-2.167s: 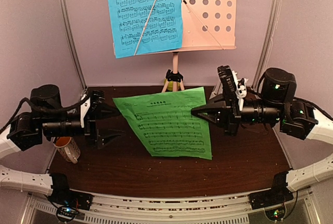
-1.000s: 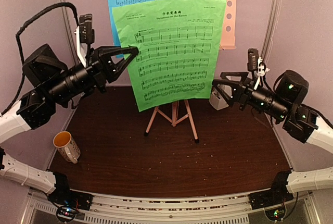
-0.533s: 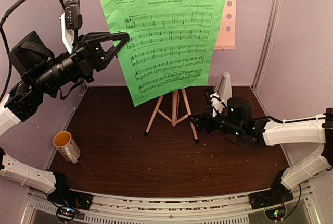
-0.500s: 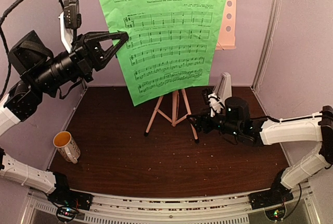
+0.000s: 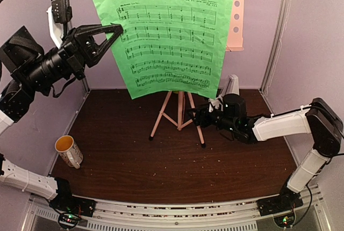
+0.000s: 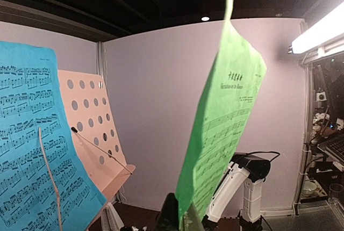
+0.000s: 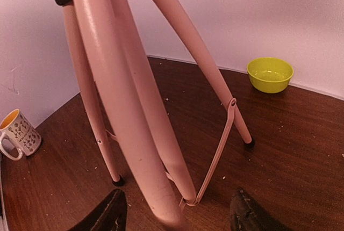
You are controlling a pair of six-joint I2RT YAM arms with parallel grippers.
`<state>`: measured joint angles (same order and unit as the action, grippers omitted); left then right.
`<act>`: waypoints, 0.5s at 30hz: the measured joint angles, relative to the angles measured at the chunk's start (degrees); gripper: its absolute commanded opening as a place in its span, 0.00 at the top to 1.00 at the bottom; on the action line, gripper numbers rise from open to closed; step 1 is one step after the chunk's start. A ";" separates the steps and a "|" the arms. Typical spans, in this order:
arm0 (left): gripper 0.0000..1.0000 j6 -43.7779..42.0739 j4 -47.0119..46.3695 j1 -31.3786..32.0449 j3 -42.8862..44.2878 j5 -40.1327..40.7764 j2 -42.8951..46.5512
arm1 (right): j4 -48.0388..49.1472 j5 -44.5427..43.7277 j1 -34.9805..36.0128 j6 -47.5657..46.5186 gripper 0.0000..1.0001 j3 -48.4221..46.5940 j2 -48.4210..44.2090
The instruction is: Set up the instrument practice props
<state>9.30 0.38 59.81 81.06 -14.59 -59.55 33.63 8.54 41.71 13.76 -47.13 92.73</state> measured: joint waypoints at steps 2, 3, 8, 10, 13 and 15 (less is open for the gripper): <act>1.00 -0.17 0.22 -0.11 0.61 0.04 -0.04 | 0.35 0.66 -0.02 0.04 0.47 -0.50 0.74; 1.00 -0.22 0.33 -0.17 0.87 0.11 -0.04 | 0.52 0.87 -0.02 0.04 0.50 -0.66 0.98; 1.00 -0.28 0.24 -0.63 1.14 0.52 -0.09 | 0.50 2.56 0.00 0.31 0.63 -1.33 1.66; 1.00 -0.26 0.20 -0.85 1.14 0.85 -0.11 | 0.48 3.08 -0.02 0.83 0.65 -1.36 1.66; 1.00 -0.24 0.13 -1.40 1.14 0.83 -0.11 | 0.50 3.58 -0.11 1.49 0.68 -1.36 1.66; 1.00 -0.22 0.15 -1.68 1.20 0.81 -0.13 | 0.52 3.56 -0.13 1.81 0.72 -1.27 1.55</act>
<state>9.08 0.54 58.13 82.26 -13.78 -59.68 34.15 12.10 41.58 15.57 -48.40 94.28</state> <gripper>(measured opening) 0.006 0.323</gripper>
